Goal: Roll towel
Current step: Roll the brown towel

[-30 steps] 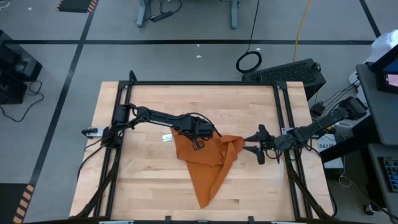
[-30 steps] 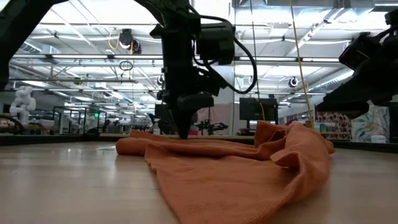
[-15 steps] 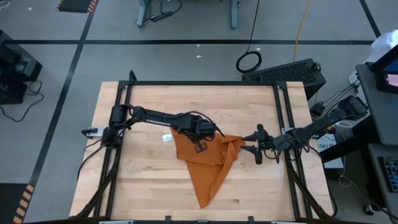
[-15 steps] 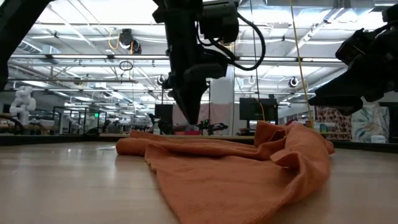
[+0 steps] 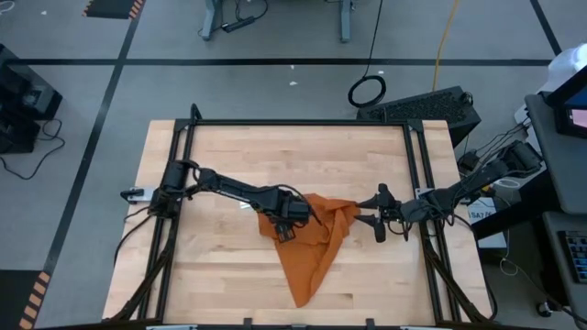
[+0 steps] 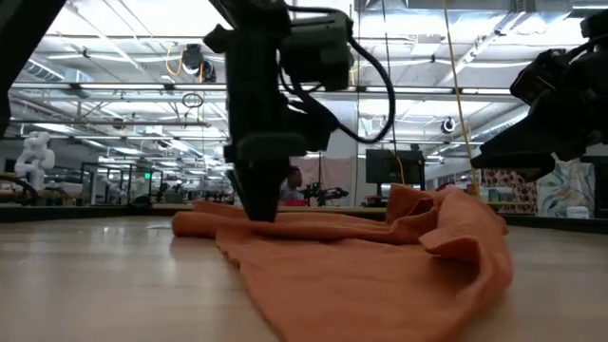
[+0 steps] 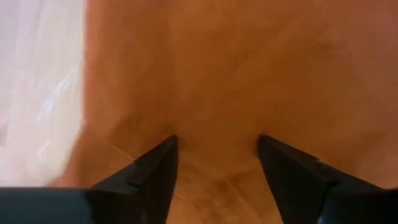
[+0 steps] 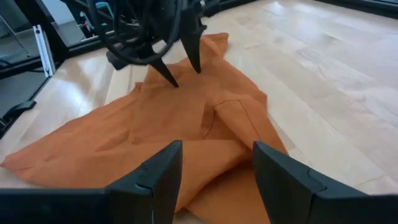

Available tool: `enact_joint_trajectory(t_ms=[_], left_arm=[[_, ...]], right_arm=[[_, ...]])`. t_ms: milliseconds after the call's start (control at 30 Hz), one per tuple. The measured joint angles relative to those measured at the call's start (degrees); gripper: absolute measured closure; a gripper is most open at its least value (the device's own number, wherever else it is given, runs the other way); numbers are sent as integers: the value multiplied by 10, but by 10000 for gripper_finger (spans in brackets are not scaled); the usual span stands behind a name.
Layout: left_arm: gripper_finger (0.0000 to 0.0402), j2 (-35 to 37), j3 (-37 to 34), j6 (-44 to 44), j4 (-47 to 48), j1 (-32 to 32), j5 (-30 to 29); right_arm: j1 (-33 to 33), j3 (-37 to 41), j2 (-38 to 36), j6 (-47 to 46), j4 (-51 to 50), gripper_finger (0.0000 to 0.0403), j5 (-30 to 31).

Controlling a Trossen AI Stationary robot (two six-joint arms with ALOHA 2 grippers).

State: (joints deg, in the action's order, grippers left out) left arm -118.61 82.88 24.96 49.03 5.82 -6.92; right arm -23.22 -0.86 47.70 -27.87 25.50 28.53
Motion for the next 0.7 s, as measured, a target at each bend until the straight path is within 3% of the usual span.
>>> enact_joint_trajectory(t_ms=[67, 200, 267, 567, 700], left_arm=[[223, 1, -6, -4, -3, 1, -3], [356, 11, 4, -13, -5, 7, -8], [387, 24, 19, -13, -9, 7, -8], [395, 80, 41, -17, 78, 3, -39], [353, 79, 12, -13, 59, -10, -22]], right_arm=[[0, 0, 0, 1, 0, 218, -1], [-1, 0, 0, 22, -3, 218, -4], [-1, 0, 0, 34, -2, 218, -5], [-1, 0, 0, 35, 3, 218, -2], [-1, 0, 0, 32, 4, 218, -3]])
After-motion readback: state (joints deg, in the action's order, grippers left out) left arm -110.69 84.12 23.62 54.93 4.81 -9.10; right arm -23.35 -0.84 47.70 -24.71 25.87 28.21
